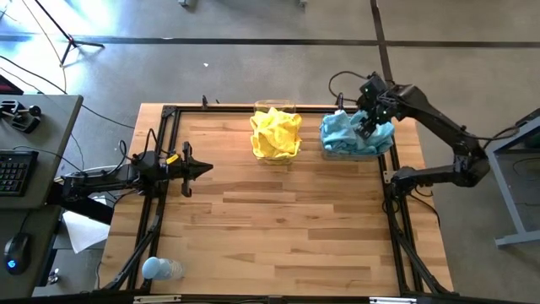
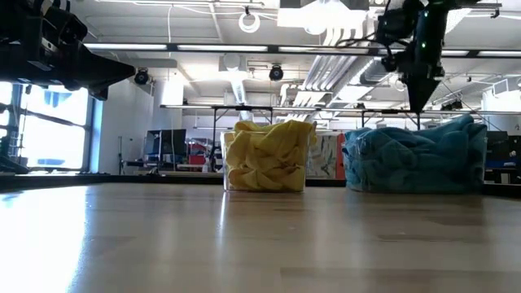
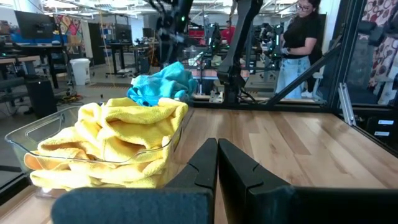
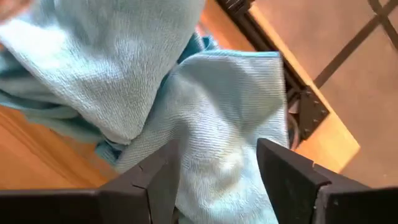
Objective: Sort microfiber towel by color & place in baskets
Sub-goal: Put the blue towel into the right transparent bin
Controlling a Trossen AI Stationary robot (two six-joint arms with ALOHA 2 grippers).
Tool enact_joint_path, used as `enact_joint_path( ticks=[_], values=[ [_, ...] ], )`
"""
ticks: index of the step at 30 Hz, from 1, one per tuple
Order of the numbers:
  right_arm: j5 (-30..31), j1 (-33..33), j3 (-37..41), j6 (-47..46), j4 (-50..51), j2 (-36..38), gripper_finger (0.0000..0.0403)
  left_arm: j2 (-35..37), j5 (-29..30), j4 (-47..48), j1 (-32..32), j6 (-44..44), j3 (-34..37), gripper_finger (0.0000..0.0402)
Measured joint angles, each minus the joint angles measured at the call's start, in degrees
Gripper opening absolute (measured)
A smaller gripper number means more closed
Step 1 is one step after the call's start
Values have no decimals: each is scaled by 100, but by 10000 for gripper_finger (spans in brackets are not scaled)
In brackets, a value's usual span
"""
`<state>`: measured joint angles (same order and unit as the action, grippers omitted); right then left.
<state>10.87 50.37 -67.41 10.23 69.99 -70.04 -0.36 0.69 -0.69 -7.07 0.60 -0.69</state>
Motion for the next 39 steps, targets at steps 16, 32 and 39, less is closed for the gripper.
enact_joint_path(
  ticks=[16,32,39],
  values=[
    [464,127,313,-2280,992,-4,23,0,-2,0,0,0,0,0],
    [80,-42,1763,-1668,-1470,-116,2,0,-2,0,0,2,0,0],
    [-146,7,2334,-1768,-2482,-571,1,0,-1,0,0,2,0,0]
  ],
)
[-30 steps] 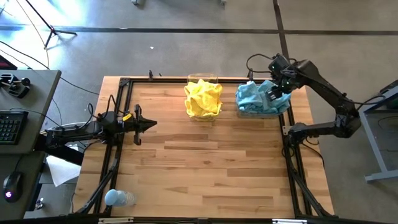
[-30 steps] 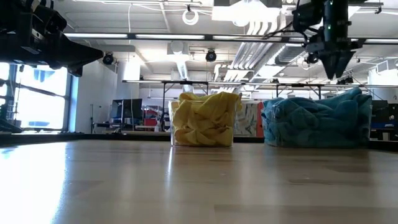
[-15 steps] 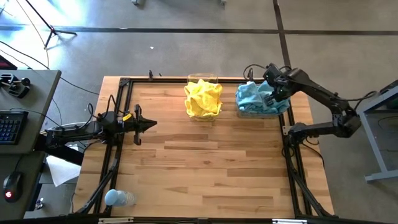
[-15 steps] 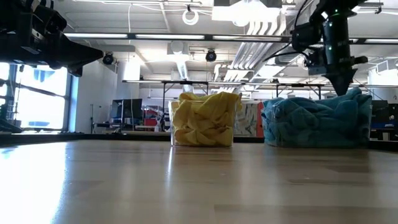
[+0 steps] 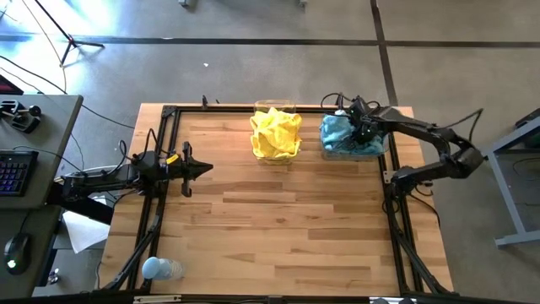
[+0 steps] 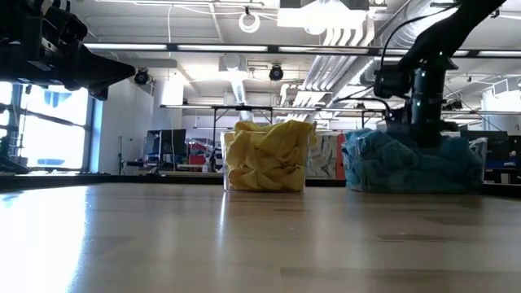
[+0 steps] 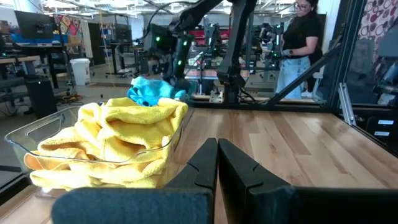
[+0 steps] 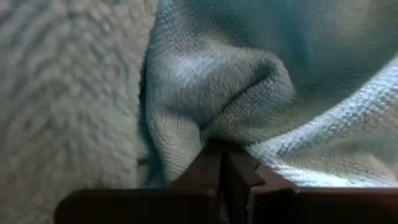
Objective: Sort microfiber towel by color & place in baskets
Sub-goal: Put the blue towel into the right transparent bin
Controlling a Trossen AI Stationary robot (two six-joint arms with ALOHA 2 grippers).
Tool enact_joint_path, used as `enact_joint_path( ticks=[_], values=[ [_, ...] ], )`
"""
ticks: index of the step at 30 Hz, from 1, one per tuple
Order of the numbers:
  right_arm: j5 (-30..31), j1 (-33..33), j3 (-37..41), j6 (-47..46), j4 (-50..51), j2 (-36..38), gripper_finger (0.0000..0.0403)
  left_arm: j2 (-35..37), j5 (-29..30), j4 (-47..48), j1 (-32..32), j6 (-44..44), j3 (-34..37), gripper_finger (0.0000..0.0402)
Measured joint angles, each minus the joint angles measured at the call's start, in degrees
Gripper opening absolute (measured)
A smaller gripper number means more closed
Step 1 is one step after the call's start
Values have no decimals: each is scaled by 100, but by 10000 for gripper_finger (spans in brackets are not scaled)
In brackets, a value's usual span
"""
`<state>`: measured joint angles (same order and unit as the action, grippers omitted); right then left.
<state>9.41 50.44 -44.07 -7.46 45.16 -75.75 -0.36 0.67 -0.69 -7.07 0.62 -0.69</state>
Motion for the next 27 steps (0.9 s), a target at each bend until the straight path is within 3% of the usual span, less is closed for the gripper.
enact_joint_path(
  ticks=[9,21,27],
  values=[
    [111,57,-49,38,91,-259,0,0,1,-2,0,-1,0,0],
    [113,57,-1508,-80,2134,-13,0,0,1,-2,0,0,0,0],
    [37,32,-2090,-551,1683,112,0,0,-1,-1,0,0,0,0]
  ],
)
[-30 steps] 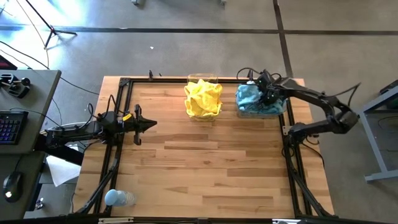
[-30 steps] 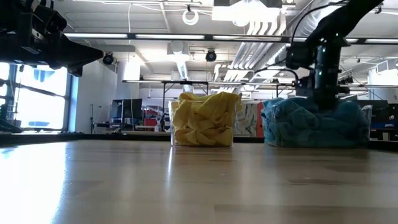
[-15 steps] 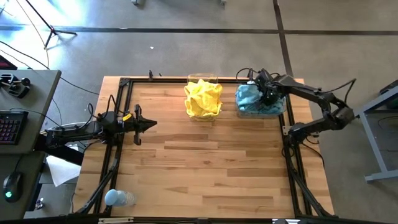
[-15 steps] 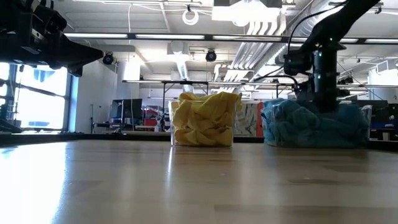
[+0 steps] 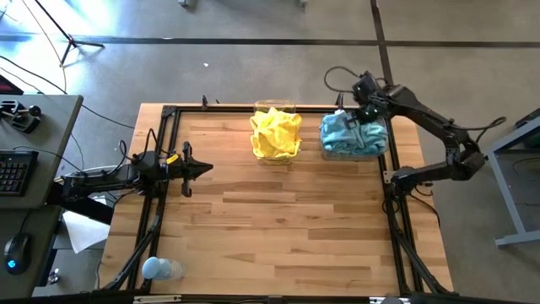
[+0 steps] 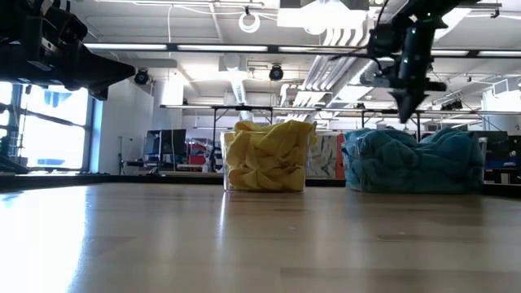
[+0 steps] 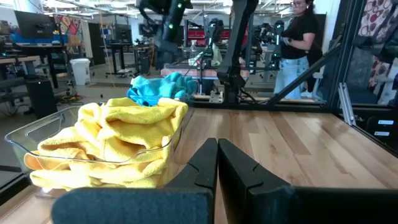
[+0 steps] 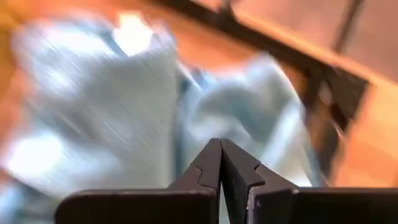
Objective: Sort microfiber towel by color & place in baskets
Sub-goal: Put the blue towel into the right transparent bin
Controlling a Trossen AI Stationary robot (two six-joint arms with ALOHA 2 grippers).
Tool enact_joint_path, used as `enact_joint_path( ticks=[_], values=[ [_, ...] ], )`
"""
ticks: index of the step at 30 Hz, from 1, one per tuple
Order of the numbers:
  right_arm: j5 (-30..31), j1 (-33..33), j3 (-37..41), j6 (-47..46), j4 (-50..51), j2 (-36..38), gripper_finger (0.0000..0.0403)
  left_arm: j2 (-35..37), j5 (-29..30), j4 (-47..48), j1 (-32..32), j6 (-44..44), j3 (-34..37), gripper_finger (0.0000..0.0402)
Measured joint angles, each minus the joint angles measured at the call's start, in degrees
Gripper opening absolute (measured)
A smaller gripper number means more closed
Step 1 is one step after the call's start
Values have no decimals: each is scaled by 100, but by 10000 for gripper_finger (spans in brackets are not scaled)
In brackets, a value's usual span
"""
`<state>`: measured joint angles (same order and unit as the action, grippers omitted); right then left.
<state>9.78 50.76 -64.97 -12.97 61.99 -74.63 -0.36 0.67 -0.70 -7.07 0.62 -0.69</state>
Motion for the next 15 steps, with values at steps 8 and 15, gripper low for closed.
enact_joint_path(
  ticks=[8,15],
  values=[
    [-837,-273,296,-125,-1316,-404,0,0,1,0,0,0,0,0],
    [-621,-326,889,-265,-1487,-1160,0,0,0,0,0,0,0,0]
  ],
)
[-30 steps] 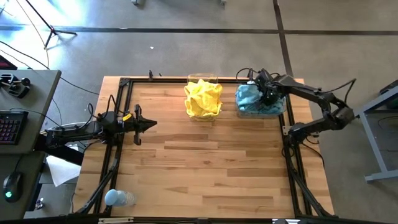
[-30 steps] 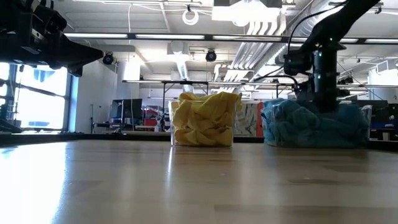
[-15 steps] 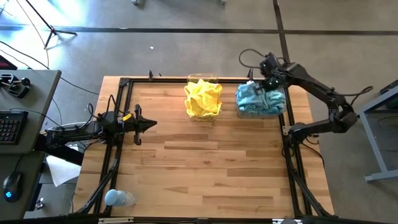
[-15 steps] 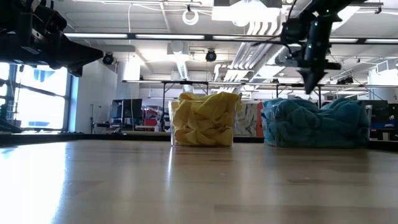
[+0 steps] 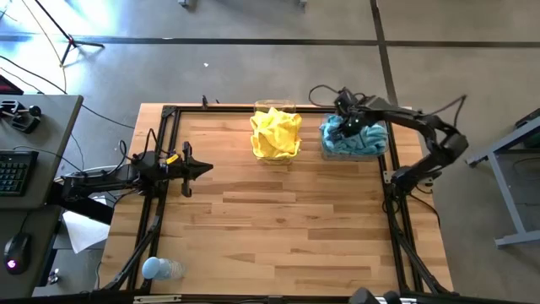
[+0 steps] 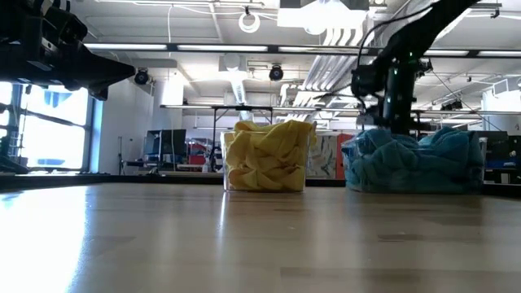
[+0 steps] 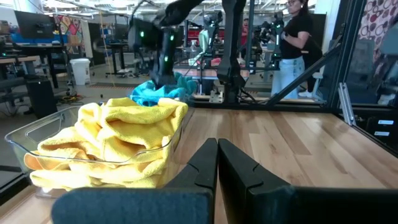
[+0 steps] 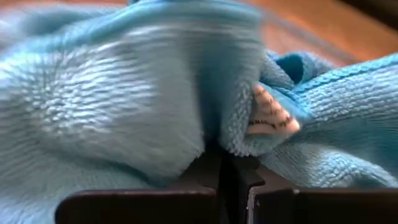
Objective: Sort microfiber towel by color & place in baskets
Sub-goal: Put the blue towel into the right transparent bin
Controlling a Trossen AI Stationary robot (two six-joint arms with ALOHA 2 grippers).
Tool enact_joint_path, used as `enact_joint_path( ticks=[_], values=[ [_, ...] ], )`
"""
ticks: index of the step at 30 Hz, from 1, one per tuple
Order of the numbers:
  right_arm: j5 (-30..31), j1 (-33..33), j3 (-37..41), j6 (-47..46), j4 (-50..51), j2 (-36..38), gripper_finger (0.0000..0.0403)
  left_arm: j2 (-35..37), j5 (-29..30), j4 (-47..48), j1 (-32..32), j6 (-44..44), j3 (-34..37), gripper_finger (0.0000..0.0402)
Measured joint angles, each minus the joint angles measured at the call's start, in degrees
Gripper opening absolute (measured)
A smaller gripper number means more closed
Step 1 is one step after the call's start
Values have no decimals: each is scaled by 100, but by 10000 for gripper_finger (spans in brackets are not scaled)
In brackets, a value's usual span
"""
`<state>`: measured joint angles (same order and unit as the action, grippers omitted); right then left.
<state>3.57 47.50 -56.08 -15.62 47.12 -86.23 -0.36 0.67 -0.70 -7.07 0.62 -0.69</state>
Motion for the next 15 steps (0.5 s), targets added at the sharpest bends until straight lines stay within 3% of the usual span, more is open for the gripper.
enact_joint_path(
  ticks=[7,15],
  values=[
    [126,14,424,0,-549,-313,0,0,0,-1,0,0,0,0],
    [185,-1,69,12,-163,74,0,0,1,-1,0,-1,0,0]
  ],
)
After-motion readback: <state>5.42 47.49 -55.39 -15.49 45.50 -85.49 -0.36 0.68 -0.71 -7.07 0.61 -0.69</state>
